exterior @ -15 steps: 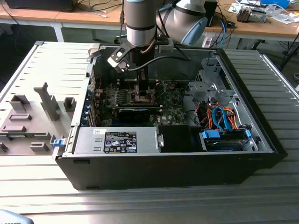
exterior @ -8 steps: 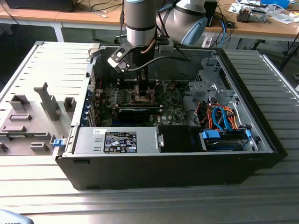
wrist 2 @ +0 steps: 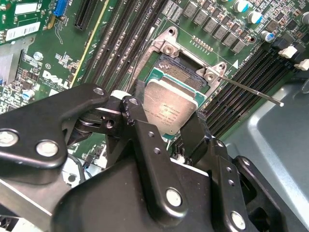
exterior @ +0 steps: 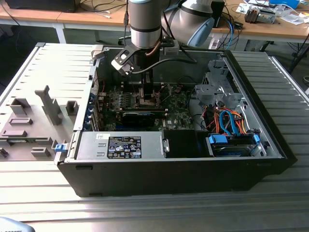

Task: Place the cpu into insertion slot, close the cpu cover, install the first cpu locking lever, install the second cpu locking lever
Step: 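Place the cpu into insertion slot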

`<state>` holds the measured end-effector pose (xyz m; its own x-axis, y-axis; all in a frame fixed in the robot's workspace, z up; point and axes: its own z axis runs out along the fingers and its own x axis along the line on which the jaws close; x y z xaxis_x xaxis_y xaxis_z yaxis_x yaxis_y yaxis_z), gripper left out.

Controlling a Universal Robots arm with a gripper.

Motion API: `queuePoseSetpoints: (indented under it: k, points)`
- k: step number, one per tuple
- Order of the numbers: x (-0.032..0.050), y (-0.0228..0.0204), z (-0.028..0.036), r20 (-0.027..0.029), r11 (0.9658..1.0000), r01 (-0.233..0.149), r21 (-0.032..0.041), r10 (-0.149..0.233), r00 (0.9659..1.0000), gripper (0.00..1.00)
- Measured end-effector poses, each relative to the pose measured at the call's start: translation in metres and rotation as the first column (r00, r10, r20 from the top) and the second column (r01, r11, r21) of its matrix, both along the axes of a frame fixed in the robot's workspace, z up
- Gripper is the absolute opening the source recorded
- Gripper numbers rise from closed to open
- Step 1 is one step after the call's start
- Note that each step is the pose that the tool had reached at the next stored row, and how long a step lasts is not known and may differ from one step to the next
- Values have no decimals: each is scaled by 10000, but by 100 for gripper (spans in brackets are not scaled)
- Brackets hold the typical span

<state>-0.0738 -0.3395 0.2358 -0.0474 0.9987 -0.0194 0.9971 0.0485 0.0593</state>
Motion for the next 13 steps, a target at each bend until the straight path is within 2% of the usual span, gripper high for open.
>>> queuePoseSetpoints:
  k: [4, 13]
  points:
    - [0, 10, -26, 0, 10000, 0, -1, 0, 10000, 55]
    - [0, 13, -34, 0, 10000, 0, 0, 0, 10000, 55]
